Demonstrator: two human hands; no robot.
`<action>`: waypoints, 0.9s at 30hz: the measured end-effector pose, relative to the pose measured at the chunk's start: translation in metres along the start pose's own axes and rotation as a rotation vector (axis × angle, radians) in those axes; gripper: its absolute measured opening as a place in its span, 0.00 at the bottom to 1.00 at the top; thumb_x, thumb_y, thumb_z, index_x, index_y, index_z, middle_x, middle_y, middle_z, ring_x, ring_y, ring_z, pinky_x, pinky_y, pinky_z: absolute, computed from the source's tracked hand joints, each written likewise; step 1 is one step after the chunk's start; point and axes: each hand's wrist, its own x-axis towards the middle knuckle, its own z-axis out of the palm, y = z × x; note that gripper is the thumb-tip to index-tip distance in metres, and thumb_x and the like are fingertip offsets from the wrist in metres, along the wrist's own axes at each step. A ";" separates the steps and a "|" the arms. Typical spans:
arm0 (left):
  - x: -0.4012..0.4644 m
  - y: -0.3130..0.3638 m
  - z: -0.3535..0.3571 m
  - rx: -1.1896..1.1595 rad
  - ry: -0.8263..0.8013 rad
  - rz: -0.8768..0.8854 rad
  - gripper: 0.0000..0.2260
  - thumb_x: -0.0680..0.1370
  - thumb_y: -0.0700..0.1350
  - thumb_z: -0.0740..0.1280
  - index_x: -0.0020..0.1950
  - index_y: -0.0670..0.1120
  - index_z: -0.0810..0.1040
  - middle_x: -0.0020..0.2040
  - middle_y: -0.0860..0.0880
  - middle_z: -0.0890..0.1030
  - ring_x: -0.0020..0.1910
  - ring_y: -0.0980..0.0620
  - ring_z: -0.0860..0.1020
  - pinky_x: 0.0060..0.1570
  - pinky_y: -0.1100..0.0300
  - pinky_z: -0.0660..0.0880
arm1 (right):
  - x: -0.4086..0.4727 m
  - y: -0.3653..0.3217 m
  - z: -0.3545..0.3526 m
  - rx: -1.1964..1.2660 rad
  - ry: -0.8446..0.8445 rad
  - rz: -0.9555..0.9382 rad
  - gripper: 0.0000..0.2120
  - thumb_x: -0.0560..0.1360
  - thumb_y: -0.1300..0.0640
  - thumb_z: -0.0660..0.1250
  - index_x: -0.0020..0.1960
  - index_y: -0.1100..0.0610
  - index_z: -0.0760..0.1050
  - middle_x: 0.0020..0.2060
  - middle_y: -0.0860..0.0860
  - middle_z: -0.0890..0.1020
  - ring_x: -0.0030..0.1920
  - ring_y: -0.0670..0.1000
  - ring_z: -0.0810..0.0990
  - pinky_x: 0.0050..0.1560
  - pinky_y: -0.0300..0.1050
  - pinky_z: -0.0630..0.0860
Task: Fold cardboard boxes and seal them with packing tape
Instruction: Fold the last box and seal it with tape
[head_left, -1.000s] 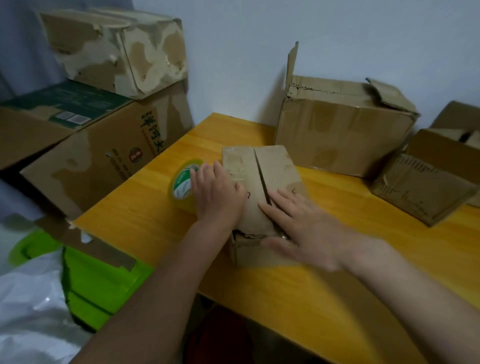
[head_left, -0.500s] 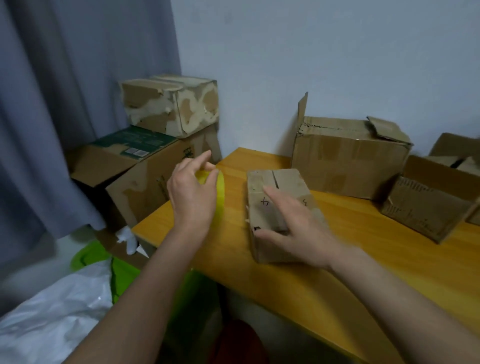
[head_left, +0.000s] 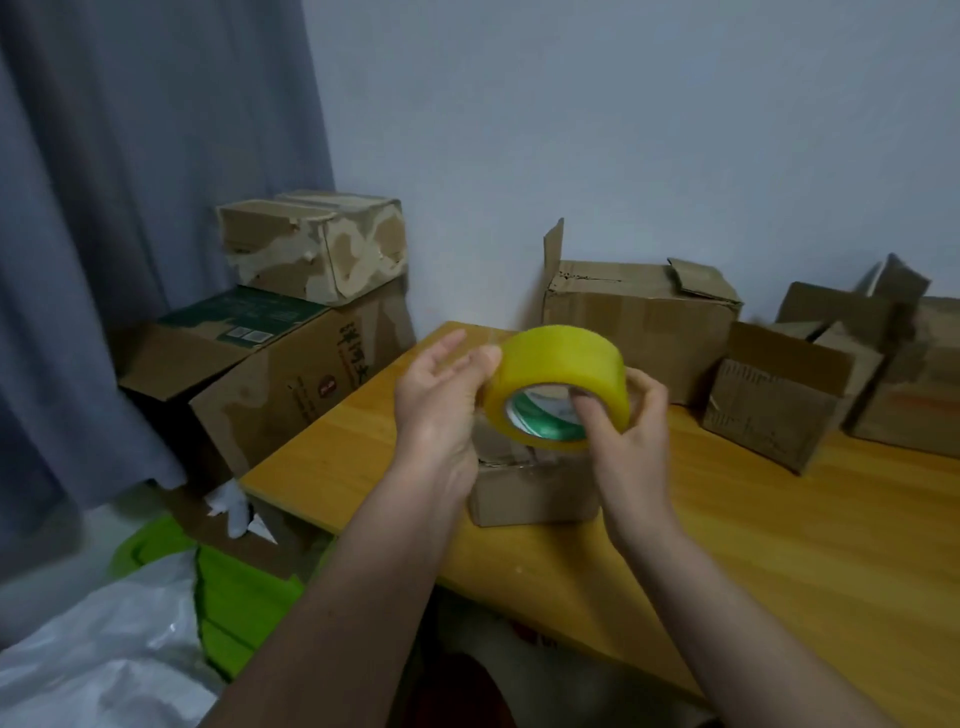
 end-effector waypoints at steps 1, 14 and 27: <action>-0.003 -0.005 0.003 -0.041 -0.011 -0.070 0.19 0.75 0.33 0.70 0.64 0.42 0.75 0.48 0.45 0.83 0.37 0.56 0.81 0.39 0.65 0.79 | 0.004 0.003 -0.006 -0.014 0.012 0.042 0.19 0.74 0.56 0.69 0.60 0.48 0.64 0.48 0.42 0.74 0.48 0.37 0.76 0.44 0.33 0.73; -0.016 -0.052 0.003 -0.176 0.019 -0.494 0.03 0.75 0.32 0.68 0.46 0.38 0.77 0.35 0.44 0.83 0.33 0.52 0.81 0.51 0.51 0.78 | 0.027 0.018 -0.043 -0.069 0.003 0.096 0.15 0.73 0.68 0.63 0.52 0.50 0.74 0.45 0.53 0.80 0.52 0.57 0.79 0.55 0.62 0.77; -0.012 -0.069 -0.032 0.002 0.181 -0.311 0.10 0.75 0.37 0.70 0.56 0.38 0.78 0.33 0.48 0.76 0.34 0.55 0.76 0.54 0.56 0.78 | 0.040 0.034 -0.082 -0.449 0.055 -0.146 0.21 0.72 0.72 0.62 0.58 0.51 0.71 0.51 0.50 0.73 0.54 0.50 0.73 0.48 0.39 0.71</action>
